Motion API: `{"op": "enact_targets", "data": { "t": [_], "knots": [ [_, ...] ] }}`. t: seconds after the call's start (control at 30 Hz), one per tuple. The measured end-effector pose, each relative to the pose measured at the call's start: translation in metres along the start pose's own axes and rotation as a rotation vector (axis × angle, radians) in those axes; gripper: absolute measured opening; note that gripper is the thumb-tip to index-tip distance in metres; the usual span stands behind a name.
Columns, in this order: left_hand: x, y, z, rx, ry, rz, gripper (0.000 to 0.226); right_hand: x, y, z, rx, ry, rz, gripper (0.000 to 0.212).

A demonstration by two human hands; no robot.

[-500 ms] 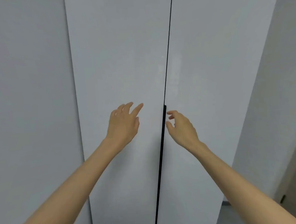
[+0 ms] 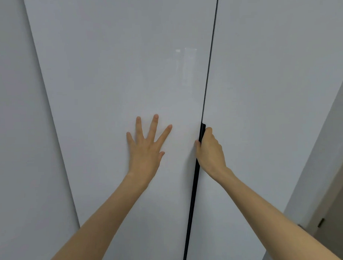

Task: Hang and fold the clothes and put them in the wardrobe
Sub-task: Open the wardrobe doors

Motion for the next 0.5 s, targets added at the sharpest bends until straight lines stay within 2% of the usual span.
{"op": "enact_targets", "data": {
  "t": [0.17, 0.33, 0.43, 0.5],
  "knots": [
    [0.000, 0.001, -0.003, -0.049, -0.016, -0.001, 0.091, 0.005, -0.004, -0.010, -0.046, -0.076, 0.045, 0.017],
    [-0.006, -0.013, -0.012, -0.204, -0.027, 0.027, 0.080, -0.009, -0.015, -0.011, -0.009, -0.089, 0.063, 0.019],
    [-0.013, -0.020, -0.026, -0.375, 0.063, 0.071, 0.080, -0.027, -0.033, -0.015, 0.036, -0.099, 0.119, 0.019],
    [-0.024, -0.019, -0.042, -0.458, 0.146, 0.189, 0.088, -0.040, -0.049, -0.019, 0.072, -0.102, 0.190, 0.019]
  ]
}}
Point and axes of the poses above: each hand's wrist, its own x-axis towards the middle knuckle, its own y-axis out of the palm, z = x × y, the point moved 4 cm from there along x, towards the middle knuckle, and after that the axes turned 1 degree about y, right-handed, at the moved point
